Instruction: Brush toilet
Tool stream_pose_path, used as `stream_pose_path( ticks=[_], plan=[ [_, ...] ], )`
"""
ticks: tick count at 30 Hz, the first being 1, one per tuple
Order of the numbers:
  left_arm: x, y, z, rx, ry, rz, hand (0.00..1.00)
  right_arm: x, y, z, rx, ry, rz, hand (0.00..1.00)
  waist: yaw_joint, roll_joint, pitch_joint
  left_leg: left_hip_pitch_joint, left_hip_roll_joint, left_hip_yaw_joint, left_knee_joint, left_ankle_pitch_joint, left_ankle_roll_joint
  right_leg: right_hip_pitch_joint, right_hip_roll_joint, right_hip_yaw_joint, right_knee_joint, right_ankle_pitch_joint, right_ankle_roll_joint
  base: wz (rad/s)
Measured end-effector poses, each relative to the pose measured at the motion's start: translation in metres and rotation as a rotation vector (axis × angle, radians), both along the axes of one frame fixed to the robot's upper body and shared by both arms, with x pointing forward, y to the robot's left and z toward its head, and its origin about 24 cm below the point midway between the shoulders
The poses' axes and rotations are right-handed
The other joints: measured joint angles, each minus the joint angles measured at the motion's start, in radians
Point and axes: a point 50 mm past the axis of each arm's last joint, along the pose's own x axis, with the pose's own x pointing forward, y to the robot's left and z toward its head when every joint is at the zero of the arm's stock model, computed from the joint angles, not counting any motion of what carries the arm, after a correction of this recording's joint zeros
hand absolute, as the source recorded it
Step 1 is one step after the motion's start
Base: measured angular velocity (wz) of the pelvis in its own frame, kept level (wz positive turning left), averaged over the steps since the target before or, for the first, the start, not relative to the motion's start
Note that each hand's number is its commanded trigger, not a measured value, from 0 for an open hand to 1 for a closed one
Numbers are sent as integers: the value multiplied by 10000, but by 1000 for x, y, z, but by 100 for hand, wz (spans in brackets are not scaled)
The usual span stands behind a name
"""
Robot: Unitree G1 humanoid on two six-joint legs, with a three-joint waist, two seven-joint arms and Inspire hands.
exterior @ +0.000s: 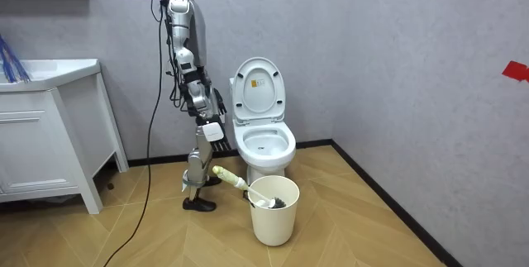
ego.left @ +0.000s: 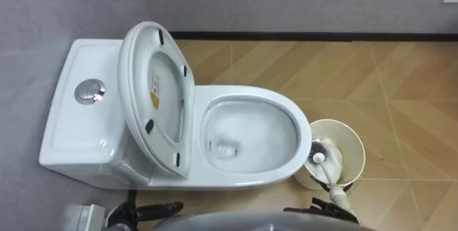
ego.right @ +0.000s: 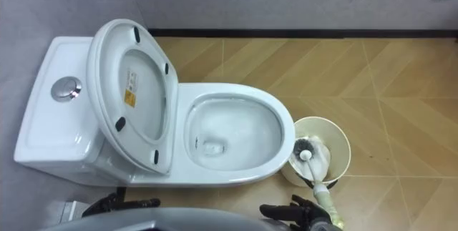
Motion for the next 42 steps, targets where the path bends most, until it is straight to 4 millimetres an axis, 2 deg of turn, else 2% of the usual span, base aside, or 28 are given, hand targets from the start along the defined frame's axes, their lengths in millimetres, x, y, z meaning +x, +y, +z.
stream_pose_path(
  ticks=[6, 12, 14, 17, 22, 25, 30, 33, 36, 39, 42],
  plan=[
    [0, 1, 0, 97, 20, -45, 0, -1, -6, 1, -651, 113, 47, 0, -40, 43, 35, 28, -56, -114, 12, -7, 13, 99, -12, 1, -4, -31, 9, 6],
    [5, -1, 0, 299, 8, -473, 0, 13, -10, 5, -1844, -332, 1260, 0, -18, 195, 39, -3, -91, -95, 41, -62, 58, 63, 3, 24, 7, -45, 41, 0],
    [7, -2, 1, 443, -92, -599, 0, 21, -12, 9, -2431, -611, 1760, 0, -49, 179, -2, -79, -100, -90, 47, -65, 64, -1, -8, 19, 27, -45, 44, 0],
    [8, -1, 1, 702, -279, -572, 0, 45, -14, 19, -3680, -1677, 2937, 0, -51, 224, 26, -148, -93, -79, 73, -64, 66, -134, -15, 48, 145, -42, 44, 0],
    [7, 2, 2, 954, -353, -649, 0, 83, -14, 41, -5267, -3596, 3871, 0, -7, 227, 38, -189, -100, -31, 66, -62, 69, -193, -20, 157, 153, -46, 48, 0],
    [8, 5, 3, 1089, -334, -827, 0, 96, -13, 50, -5915, -4289, 4024, 0, 21, 152, 29, -203, -109, -26, 77, -63, 72, -197, -28, 161, 149, -55, 59, 0],
    [9, 14, 6, 1514, -257, -1326, 0, 96, -16, 49, -6385, -4260, 3615, 0, 12, 60, 26, -239, -114, -26, 115, -64, 75, -206, -41, 138, 148, -55, 60, 1],
    [10, 16, 6, 1756, -244, -1320, 0, 86, -20, 42, -6508, -3653, 3149, 0, -16, 14, 14, -385, -119, -83, 172, -65, 75, -197, -43, 60, 150, -55, 60, 7],
    [8, 18, 7, 2027, -145, -1436, 0, 73, -25, 35, -6570, -2995, 2552, 0, 23, -49, 58, -491, -119, -121, 190, -65, 75, -252, -39, 2, 148, -55, 60, 6],
    [11, 24, 9, 2276, -143, -1703, 0, 69, -32, 35, -6680, -2750, 1883, 0, 7, -51, 67, -876, -101, -122, 442, -75, 90, -508, -39, -38, 201, -50, 52, 8],
    [20, 28, 11, 2471, -271, -2069, 0, 73, -38, 35, -6888, -2573, 1809, 0, -33, 40, 89, -1433, -68, -130, 728, -84, 108, -972, -53, -152, 408, -34, 29, 13]
  ],
)
